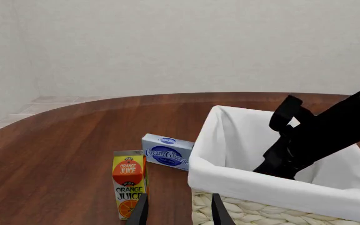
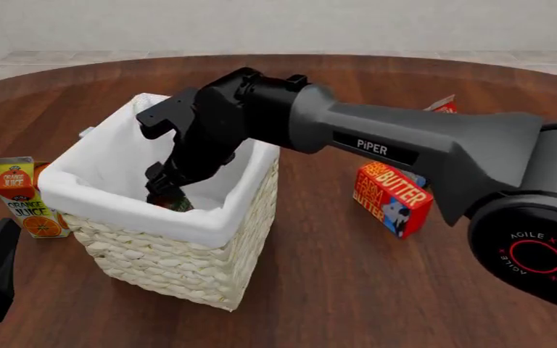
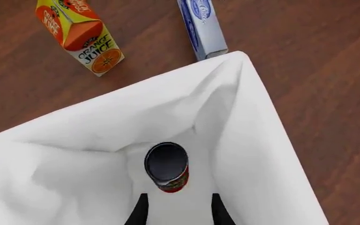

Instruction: Pick up the tomato sauce, and put it in the basket.

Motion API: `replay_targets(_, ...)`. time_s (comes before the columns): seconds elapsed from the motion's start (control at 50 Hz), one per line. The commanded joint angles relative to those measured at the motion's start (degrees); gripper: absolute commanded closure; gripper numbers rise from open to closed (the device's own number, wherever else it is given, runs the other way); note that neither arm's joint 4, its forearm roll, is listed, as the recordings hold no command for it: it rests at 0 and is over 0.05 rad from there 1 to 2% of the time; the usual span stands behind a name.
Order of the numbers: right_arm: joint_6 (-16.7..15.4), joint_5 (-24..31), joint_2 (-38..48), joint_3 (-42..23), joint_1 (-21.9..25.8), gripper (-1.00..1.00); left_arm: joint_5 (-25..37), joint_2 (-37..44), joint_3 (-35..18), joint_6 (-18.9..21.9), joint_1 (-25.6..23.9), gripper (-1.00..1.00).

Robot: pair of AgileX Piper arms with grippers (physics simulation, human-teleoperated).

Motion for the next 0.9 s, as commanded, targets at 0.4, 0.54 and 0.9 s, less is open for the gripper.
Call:
replay_targets(0.4,-0.4,0.1,-5.5,2.0,0.6,-1.0,0.0,0.0,0.0,0.0,0.0,-1.0)
replay_targets(0.54,-0.5,-0.1,-8.9,4.3,1.1,-1.0,0.0,0.0,0.0,0.0,0.0,-1.0)
replay_targets(0.9,-1.0,-0.9,-20.6,12.4,2.7,-1.0,0.0,0.0,0.0,0.0,0.0,-1.0)
